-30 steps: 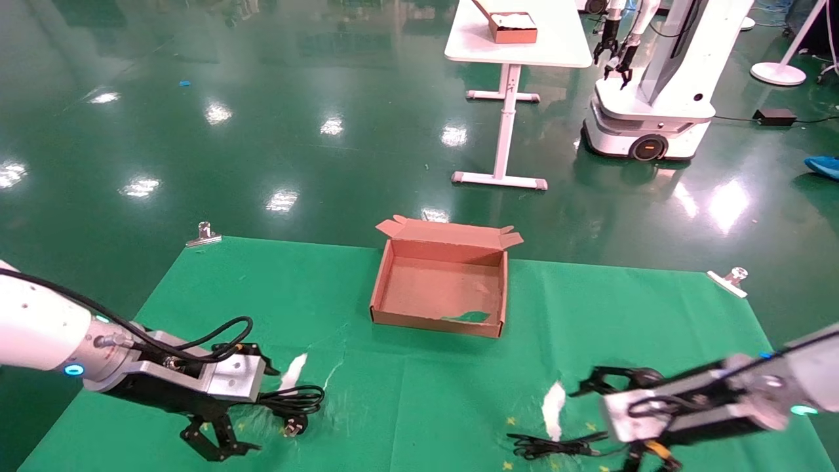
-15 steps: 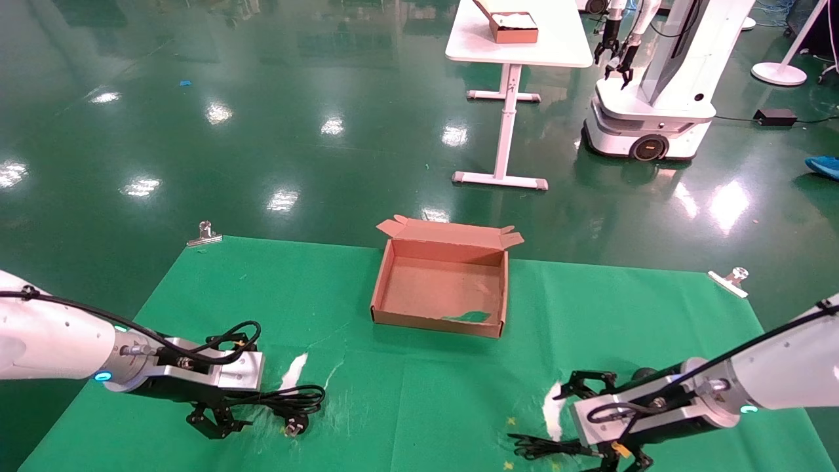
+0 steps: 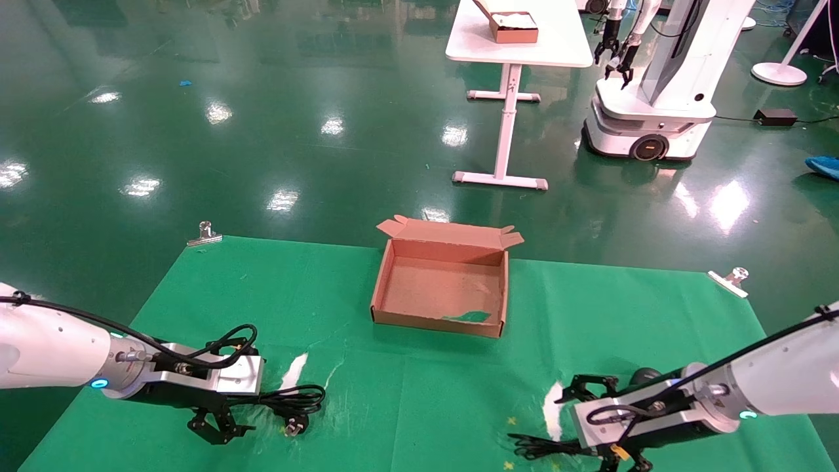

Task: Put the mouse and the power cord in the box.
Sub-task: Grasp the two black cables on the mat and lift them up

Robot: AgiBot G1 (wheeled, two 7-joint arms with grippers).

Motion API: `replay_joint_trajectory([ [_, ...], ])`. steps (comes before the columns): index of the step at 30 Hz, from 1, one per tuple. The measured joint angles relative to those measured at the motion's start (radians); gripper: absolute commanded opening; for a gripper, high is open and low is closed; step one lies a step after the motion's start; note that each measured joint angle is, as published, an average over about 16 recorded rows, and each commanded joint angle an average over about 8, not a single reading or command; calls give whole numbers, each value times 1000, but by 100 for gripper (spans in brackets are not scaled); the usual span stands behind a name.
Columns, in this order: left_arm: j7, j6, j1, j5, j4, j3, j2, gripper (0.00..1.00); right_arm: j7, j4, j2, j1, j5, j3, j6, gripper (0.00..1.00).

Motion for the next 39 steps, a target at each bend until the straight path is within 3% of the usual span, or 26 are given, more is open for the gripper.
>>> replay_joint_trajectory([
  [39,-4,3,1,1,-7,1,-1,0,2,9,4,-3,3,1,-3,0],
])
